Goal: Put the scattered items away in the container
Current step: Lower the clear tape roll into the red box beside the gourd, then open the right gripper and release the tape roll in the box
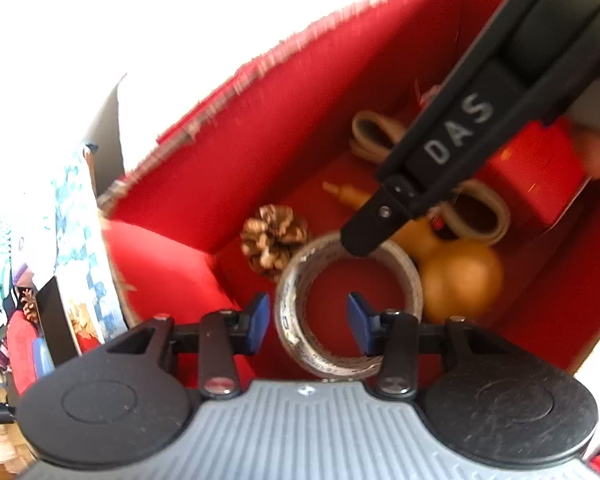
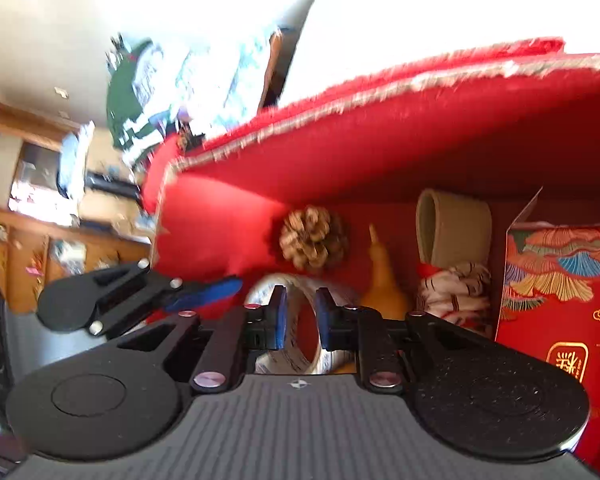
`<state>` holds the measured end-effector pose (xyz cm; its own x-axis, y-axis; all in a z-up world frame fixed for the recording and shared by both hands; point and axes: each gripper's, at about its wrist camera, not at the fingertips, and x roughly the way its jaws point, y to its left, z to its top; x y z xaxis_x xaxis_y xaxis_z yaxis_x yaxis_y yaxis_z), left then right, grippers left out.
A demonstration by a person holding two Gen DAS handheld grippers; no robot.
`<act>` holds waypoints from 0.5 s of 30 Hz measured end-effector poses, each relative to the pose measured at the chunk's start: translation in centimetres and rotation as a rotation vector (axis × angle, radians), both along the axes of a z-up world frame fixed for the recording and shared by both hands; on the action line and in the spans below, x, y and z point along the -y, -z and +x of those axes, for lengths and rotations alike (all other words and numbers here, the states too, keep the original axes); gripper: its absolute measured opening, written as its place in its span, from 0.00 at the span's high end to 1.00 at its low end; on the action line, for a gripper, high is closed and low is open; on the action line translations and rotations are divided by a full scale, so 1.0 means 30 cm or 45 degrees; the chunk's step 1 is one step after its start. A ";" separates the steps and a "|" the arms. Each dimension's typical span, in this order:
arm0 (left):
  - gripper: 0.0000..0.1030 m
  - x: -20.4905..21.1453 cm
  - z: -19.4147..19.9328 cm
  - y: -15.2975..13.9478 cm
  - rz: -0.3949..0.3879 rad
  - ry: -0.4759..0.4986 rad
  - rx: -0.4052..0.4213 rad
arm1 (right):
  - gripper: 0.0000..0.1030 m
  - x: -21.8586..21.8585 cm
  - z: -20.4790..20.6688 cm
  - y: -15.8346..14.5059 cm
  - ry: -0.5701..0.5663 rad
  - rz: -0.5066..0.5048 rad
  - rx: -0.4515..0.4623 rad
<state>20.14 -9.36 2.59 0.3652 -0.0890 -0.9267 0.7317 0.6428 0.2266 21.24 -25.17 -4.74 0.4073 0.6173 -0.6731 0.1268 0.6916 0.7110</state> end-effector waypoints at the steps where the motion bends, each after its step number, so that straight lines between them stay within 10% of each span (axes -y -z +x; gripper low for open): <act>1: 0.50 -0.001 -0.002 -0.014 -0.021 -0.003 0.009 | 0.89 -0.009 0.010 0.010 0.008 -0.005 -0.022; 15: 0.57 0.060 -0.067 0.013 -0.132 -0.165 0.017 | 0.87 -0.008 0.000 0.004 0.062 -0.115 -0.013</act>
